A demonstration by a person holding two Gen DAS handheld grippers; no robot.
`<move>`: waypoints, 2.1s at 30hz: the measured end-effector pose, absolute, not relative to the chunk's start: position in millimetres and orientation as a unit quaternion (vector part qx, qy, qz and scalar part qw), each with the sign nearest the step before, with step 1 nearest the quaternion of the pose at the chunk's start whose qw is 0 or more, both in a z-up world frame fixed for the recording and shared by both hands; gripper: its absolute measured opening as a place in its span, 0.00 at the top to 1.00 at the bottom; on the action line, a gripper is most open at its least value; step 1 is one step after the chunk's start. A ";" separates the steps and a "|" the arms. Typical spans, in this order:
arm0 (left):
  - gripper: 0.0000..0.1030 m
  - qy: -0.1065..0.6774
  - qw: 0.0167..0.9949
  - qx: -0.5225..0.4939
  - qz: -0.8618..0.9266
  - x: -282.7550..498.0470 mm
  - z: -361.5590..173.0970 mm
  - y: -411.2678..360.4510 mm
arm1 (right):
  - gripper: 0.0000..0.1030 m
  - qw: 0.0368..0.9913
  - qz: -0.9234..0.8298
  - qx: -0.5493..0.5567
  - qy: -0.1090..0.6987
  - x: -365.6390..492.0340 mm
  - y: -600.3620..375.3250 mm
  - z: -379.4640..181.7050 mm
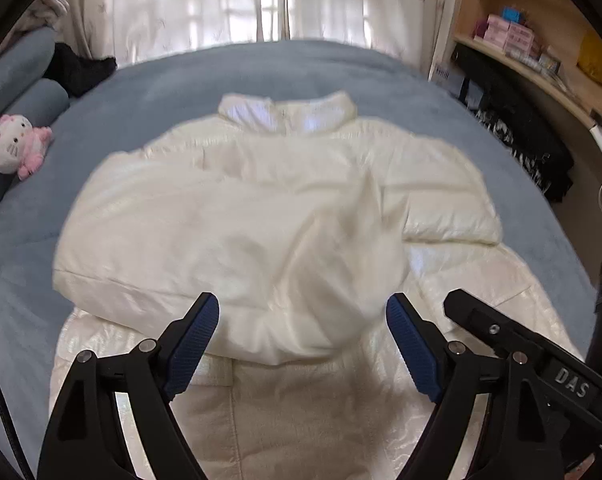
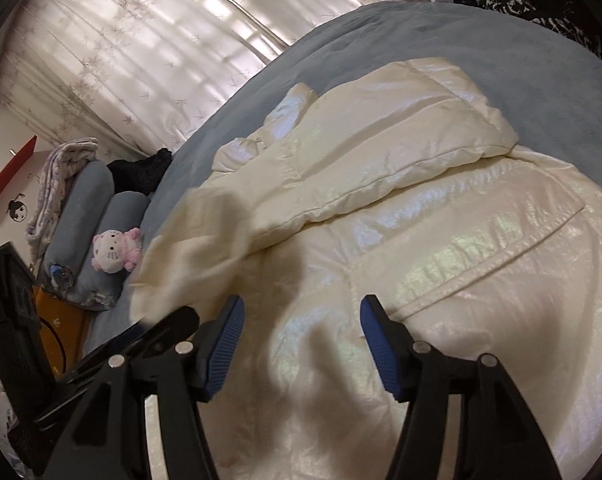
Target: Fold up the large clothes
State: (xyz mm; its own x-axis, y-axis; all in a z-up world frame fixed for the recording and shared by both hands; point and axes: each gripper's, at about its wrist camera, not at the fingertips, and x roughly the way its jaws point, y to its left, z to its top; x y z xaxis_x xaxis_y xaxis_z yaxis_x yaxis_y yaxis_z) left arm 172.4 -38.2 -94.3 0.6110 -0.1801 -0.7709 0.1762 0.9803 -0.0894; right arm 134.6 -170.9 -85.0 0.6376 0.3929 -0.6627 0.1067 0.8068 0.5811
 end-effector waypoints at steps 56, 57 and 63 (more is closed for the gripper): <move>0.18 0.437 0.890 -0.120 0.056 180.6 -112.6 145.8 | 0.51 0.851 0.056 0.154 0.499 309.5 -165.2 -100.2; 0.18 0.440 0.889 -0.115 0.055 184.1 -109.0 146.7 | 0.51 0.853 0.055 0.154 0.495 305.9 -167.2 -95.3; 0.18 0.433 0.898 -0.072 0.038 203.5 -71.8 133.7 | 0.51 0.887 0.079 0.127 0.437 281.3 -155.9 -40.2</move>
